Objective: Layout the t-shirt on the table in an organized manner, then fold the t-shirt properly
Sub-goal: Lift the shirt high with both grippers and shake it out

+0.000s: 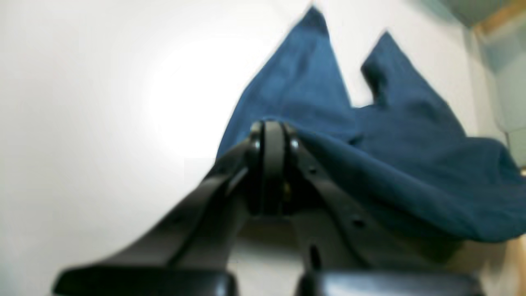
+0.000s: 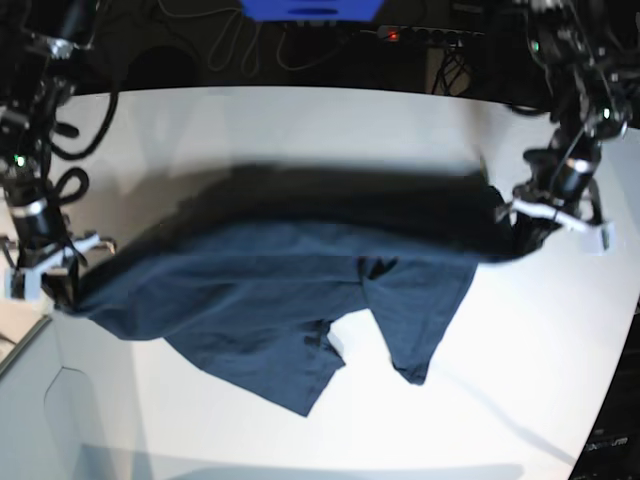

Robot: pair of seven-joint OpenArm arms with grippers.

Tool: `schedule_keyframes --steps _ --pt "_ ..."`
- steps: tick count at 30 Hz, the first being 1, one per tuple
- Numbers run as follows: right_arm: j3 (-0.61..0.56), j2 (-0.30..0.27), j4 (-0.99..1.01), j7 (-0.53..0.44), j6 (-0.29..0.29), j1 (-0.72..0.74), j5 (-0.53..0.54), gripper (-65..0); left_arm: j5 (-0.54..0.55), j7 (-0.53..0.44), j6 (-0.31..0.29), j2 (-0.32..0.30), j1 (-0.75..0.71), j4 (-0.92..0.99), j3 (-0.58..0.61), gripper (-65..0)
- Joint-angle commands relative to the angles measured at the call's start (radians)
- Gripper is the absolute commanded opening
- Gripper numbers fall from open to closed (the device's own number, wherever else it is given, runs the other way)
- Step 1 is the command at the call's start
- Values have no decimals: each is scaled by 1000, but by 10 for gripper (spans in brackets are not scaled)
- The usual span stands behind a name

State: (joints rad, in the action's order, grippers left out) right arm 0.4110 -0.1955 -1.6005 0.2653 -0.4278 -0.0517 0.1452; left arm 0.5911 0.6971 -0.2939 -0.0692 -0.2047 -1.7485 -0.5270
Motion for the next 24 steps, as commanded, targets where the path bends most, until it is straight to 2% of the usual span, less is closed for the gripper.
schedule_keyframes --steps 1,4,8,10,15,21,24 --pt "-14 -22 19 -30 2 56 11 -650 17 -15 -11 -19 66 6 14 -648" --pt "-80 -48 144 -28 2 204 11 -650 17 37 -3 -37 245 94 57 -648" --pt "-146 -81 319 -34 2 421 9 -650 17 55 111 -67 497 209 124 -648" --pt "-151 -92 403 -37 2 536 9 -650 17 54 140 -85 621 267 170 -648" --pt "-156 -123 547 -37 2 835 -8 -650 17 57 143 -85 914 434 249 -648" --pt "-156 -129 550 -39 2 1084 -118 -650 19 49 141 -85 1233 575 318 -648" --pt "-156 -132 546 -39 2 1160 -128 -650 23 49 141 -83 1365 606 348 -648"
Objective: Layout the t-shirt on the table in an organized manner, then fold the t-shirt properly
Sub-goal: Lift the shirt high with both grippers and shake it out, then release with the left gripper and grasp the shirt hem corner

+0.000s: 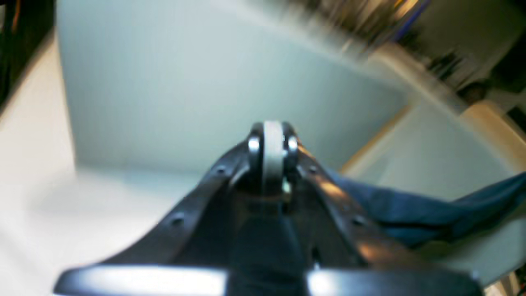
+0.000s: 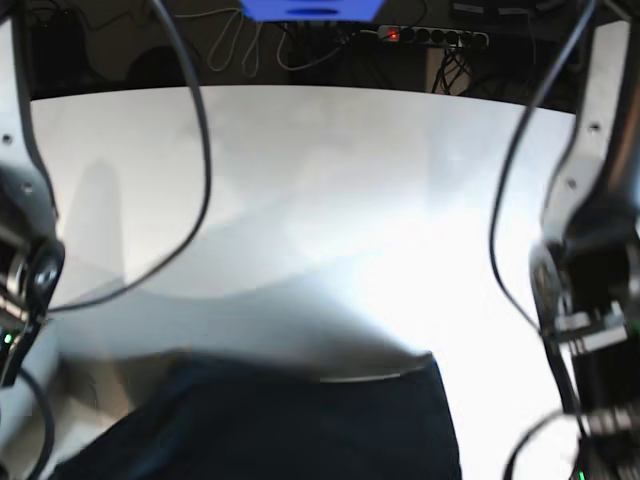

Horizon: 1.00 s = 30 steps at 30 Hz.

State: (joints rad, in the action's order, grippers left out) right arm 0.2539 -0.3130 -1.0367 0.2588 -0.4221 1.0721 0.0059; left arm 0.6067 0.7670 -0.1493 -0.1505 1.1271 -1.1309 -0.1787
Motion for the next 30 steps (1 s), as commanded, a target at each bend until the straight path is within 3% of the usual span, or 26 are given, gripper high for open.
schedule_keyframes --steps 1,5,10,13,23,30 --pt "3 -27 -32 -29 -4 49 12 -650 6 -20 -3 -5 67 -10 8 -648" --pt "8 -45 -92 -23 -4 23 12 -650 12 -19 -5 -11 123 -24 17 -648" --pt "9 -47 -270 -23 -2 -178 13 -650 12 -16 -5 -11 31 -94 12 -648" --pt "25 -28 -365 -31 -1 -343 13 -650 12 -8 -5 -11 -106 -180 11 -648" --pt "140 131 -577 -43 -4 -840 15 -650 14 -20 -5 2 -698 -389 -26 -648" --pt "167 163 -699 -237 -4 -1165 15 -650 14 -19 -5 79 -941 -403 -143 -644"
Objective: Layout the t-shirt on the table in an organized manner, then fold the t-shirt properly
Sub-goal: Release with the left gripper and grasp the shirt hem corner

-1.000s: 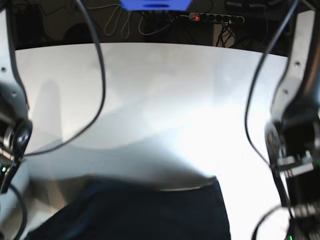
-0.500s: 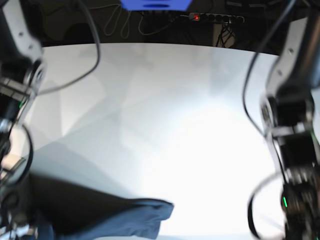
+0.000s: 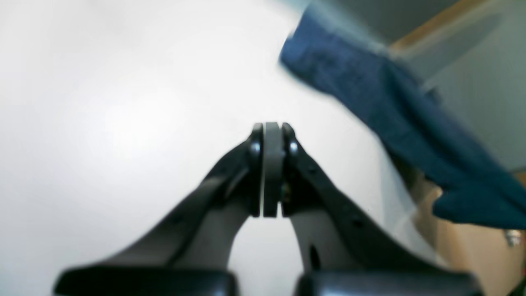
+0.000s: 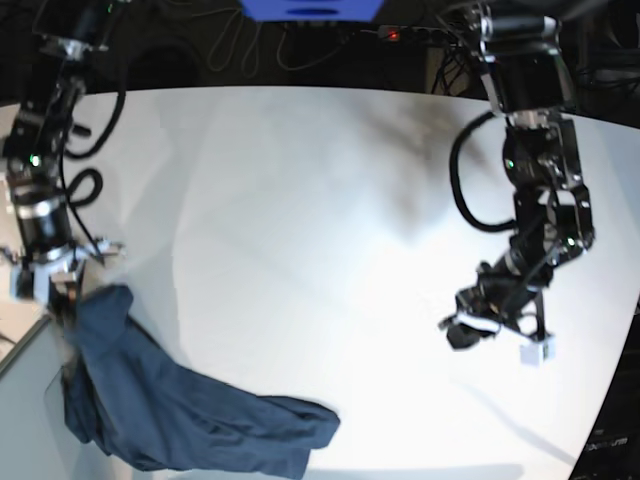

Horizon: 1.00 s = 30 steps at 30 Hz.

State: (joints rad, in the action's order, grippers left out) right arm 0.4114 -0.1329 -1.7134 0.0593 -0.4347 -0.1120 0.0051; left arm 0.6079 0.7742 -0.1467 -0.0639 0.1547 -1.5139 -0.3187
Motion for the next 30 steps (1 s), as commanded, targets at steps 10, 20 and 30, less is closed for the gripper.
schedule_keyframes --steps 10,20,30 --pt "186 40 -63 -178 -86 -268 109 -650 11 -26 -8 26 -36 -12 -7 -480" --pt "378 118 28 -180 -226 -312 129 -650 2 -26 -3 174 107 223 2 -337" --pt "421 141 25 -180 -263 -338 128 -650 2 -422 2 184 271 754 172 -336"
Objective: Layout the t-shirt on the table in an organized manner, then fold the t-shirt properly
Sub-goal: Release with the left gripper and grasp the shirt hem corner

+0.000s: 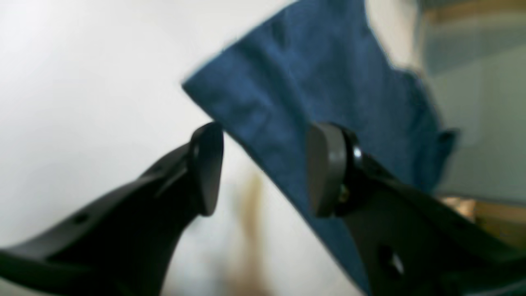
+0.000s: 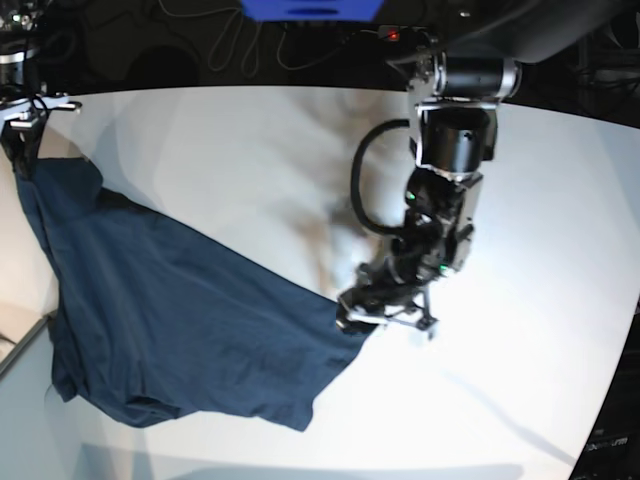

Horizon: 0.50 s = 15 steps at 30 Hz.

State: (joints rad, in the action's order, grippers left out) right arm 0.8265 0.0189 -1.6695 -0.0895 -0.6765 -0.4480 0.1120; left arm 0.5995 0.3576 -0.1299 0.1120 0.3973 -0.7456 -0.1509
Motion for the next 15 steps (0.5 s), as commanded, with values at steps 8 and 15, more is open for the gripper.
schedule_keyframes --steps 8,15 --pt "6 -10 -21 -31 -22 1 18 -650 12 -257 -11 -13 27 82 208 -335" --pt "6 -10 -17 -29 -22 4 18 -650 13 -260 -11 -54 99 165 205 -334"
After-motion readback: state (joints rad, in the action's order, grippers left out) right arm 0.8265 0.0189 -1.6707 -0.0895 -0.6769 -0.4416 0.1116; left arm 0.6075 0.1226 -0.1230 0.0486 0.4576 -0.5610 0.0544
